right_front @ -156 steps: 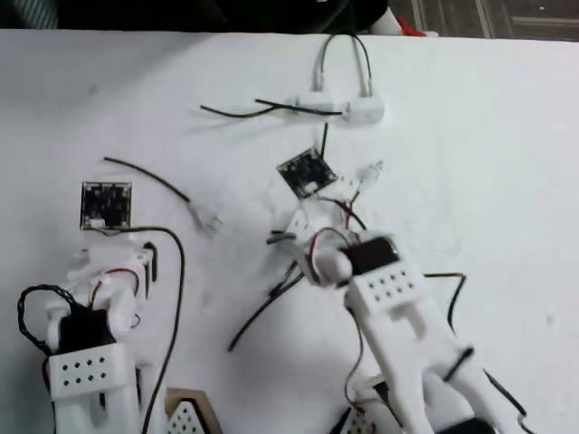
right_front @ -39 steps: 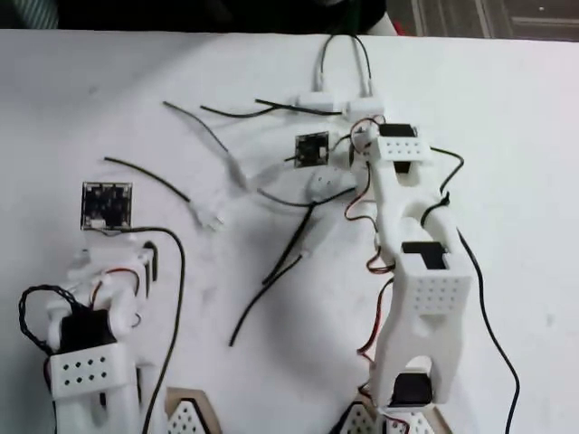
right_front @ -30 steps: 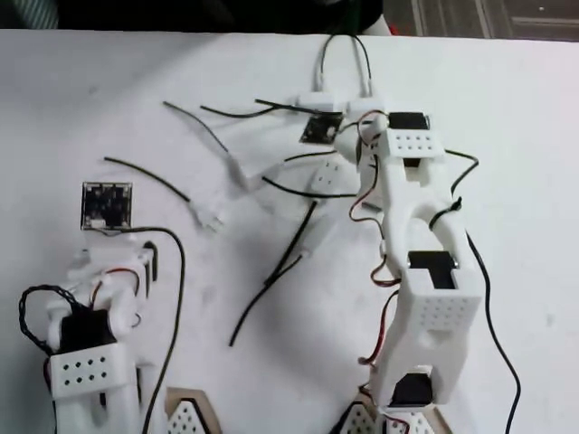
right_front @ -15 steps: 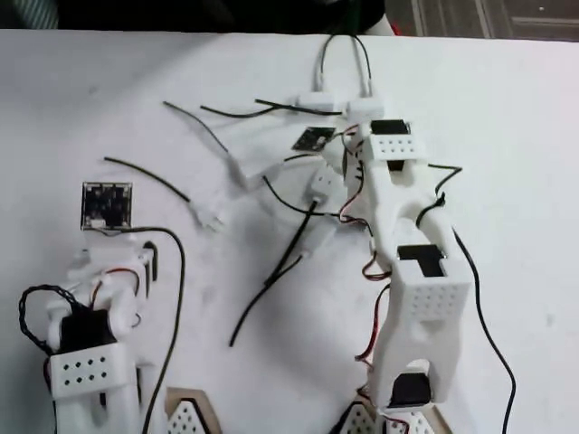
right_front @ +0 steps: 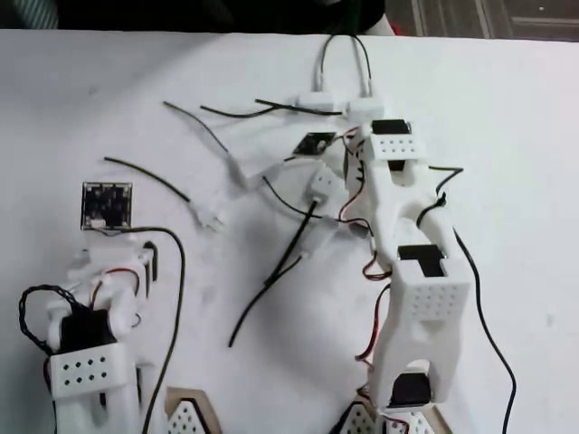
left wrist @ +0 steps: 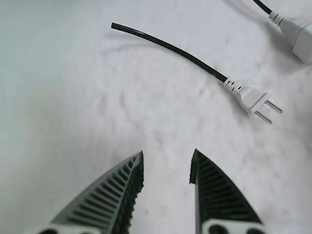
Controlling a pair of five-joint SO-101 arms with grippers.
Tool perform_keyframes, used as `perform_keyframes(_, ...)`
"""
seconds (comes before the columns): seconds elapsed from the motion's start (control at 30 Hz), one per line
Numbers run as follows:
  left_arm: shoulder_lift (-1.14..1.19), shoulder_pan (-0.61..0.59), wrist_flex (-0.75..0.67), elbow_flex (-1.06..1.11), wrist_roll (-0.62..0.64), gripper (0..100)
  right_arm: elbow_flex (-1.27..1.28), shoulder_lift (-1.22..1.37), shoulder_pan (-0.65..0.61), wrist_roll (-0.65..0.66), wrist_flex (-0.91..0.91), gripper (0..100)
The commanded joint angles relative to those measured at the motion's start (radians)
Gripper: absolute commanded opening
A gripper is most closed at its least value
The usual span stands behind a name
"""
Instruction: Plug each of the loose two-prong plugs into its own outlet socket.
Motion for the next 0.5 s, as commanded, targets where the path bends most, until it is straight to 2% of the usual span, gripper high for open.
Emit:
perform_keyframes(0.0,-0.013,0.007,-0.015,-0.005,-0.012,17,-0.011,-0.021,0.036,0.058,0.012,9.9)
perform_keyframes(0.4,-0.013,0.008,-0.015,-0.005,-0.012,17,-0.008,0.064,0.079,0.063,-0.036,9.8)
perform_keyframes(0.47,-0.013,0.008,-0.015,-0.005,-0.012,17,-0.023,0.073,0.076,0.063,-0.039,7.2)
